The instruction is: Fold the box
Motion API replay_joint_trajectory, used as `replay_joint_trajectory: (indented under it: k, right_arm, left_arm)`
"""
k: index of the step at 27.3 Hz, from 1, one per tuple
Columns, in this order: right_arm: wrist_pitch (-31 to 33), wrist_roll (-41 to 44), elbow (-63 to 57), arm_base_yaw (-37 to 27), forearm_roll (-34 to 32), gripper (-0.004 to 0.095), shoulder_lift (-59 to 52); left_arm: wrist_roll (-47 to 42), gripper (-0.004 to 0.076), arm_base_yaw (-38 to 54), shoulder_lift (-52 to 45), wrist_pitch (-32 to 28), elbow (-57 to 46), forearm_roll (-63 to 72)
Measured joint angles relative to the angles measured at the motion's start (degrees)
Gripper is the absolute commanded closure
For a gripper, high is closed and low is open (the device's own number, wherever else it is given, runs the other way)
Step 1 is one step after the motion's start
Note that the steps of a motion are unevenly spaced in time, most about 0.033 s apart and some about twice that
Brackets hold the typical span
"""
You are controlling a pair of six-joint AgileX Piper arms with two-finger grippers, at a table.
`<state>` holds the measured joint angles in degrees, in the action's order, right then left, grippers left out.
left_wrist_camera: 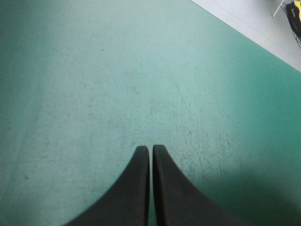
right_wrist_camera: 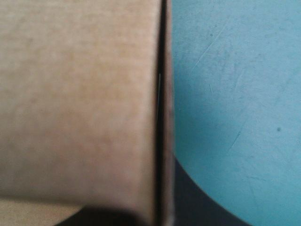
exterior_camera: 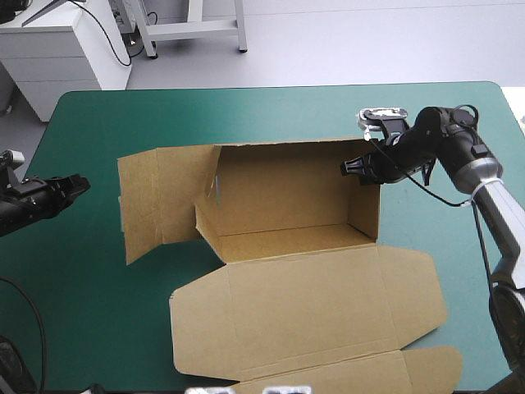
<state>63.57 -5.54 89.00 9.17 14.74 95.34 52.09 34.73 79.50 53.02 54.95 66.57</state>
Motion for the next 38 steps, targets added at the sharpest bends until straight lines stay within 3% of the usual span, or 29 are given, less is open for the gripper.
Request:
replay_joint_trajectory:
  k: [5,20,31,33,35,38]
  right_arm:
    - [6.6,5.0,8.2,0.0,-4.0,0.0922,2.6]
    - [5.4,6.7,11.3,-0.2,-3.9,0.0922,13.3]
    - [7.4,6.7,24.7,-0.2,-3.9,0.0912,21.8]
    - [7.4,6.7,26.6,-0.2,-4.1,0.0874,22.6]
    - [7.4,6.7,28.3,-0.2,-4.5,0.0758,23.4]
    - [7.5,7.0,28.8,-0.2,-4.6,0.0473,24.0]
  left_arm:
    - [0.0,0.0716,0.0,0.0,-0.2,0.0,0.4]
    - [0.2,0.0716,0.0,0.0,-0.1,0.0,2.7]
    - [0.2,0.0716,0.0,0.0,-0.1,0.0,2.7]
    - [0.2,0.0716,0.0,0.0,-0.1,0.0,2.7]
    - [0.2,0.0716,0.0,0.0,-0.1,0.0,2.7]
    - [0.2,0.0716,0.0,0.0,-0.1,0.0,2.7]
